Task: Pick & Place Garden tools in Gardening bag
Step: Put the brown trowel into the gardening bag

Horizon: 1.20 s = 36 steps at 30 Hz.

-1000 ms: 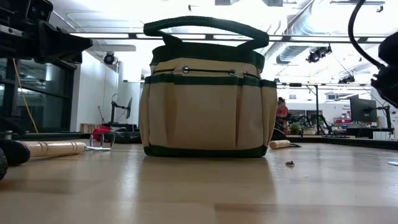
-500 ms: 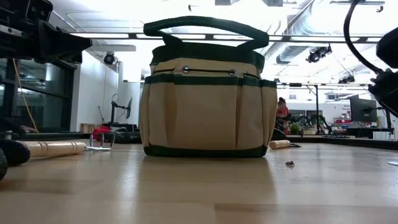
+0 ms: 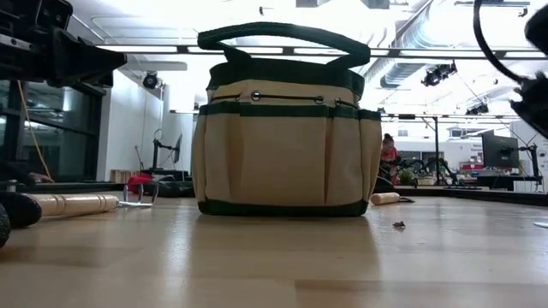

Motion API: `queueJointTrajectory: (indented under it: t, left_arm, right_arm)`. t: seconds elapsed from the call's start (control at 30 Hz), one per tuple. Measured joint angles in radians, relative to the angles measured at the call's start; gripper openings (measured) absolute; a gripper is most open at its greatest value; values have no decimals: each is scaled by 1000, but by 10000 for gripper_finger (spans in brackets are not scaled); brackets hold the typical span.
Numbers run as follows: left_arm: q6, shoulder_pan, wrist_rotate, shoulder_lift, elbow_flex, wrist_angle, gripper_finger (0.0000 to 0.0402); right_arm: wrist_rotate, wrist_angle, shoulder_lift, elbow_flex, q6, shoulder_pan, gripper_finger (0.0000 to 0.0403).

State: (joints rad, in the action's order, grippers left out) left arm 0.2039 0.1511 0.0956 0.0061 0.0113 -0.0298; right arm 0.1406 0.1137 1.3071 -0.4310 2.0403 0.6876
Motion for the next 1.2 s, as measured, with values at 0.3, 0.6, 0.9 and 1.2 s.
queueJointTrajectory:
  t: [0.3,0.6,0.9,1.2]
  left_arm:
    - [0,0,0,0,0,0,0]
    - [0,0,1,0,0,0,0]
    - [0,0,4,0,0,0,0]
    - [0,0,4,0,0,0,0]
  right_arm:
    - [-1,-443,1,-248,4,0,215]
    - [54,-626,81,-345,111,1,215]
    - [68,-607,182,-345,111,0,215]
    - [27,-580,275,-350,86,0,215]
